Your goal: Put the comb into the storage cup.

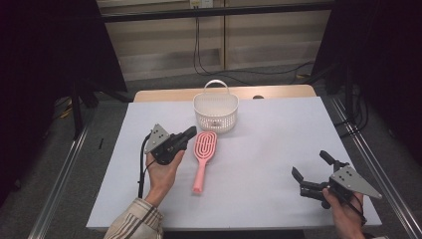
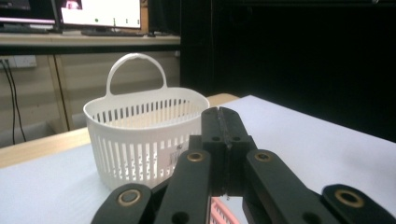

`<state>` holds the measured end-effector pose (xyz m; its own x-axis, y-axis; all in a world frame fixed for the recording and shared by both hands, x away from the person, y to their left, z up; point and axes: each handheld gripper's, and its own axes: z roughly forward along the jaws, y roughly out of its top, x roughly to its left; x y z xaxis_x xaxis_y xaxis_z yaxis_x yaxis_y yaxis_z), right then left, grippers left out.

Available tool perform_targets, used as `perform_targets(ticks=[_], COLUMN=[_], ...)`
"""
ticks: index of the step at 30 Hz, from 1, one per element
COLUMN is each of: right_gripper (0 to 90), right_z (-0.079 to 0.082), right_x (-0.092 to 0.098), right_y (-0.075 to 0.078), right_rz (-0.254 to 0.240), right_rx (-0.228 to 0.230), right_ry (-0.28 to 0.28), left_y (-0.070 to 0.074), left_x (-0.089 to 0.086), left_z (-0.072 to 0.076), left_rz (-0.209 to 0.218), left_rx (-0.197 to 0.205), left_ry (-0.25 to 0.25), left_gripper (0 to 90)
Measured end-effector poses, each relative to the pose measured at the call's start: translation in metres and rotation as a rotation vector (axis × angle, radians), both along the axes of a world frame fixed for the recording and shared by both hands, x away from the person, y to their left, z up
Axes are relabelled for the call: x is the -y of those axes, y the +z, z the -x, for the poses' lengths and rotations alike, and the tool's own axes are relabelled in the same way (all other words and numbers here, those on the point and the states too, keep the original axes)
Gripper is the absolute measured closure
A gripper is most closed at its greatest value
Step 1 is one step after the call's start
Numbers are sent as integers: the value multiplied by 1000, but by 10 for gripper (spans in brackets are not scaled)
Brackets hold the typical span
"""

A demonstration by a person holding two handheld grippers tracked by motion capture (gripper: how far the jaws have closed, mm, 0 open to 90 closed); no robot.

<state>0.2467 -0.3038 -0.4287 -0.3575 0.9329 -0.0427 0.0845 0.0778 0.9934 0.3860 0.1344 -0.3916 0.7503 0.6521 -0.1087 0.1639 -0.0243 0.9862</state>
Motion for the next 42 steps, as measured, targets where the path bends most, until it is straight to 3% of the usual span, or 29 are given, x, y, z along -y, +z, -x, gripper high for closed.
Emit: perform_targets(ticks=[9,14,27,35,39,42], right_gripper=[0,0,0,0,0,0], right_z=[1,1,1,1,1,1], right_x=[1,1,1,1,1,1], right_y=[0,1,0,1,1,1], right_rz=[-2,-6,0,-11,-7,-5], right_rx=[5,7,5,9,8,6], right_ry=[-4,-6,-6,-7,-2,-1], left_y=[-1,-1,-5,-11,-11,-14], left_x=[0,5,-1,6,7,10], left_z=[2,5,6,13,17,20], left_rz=[-36,-61,-98,-166,-217,-242], left_rx=[-96,-150,-251,-311,-304,-321], left_ry=[-35,-90,-83,-125,-155,-172], left_gripper=[900,900,900,900,900,900])
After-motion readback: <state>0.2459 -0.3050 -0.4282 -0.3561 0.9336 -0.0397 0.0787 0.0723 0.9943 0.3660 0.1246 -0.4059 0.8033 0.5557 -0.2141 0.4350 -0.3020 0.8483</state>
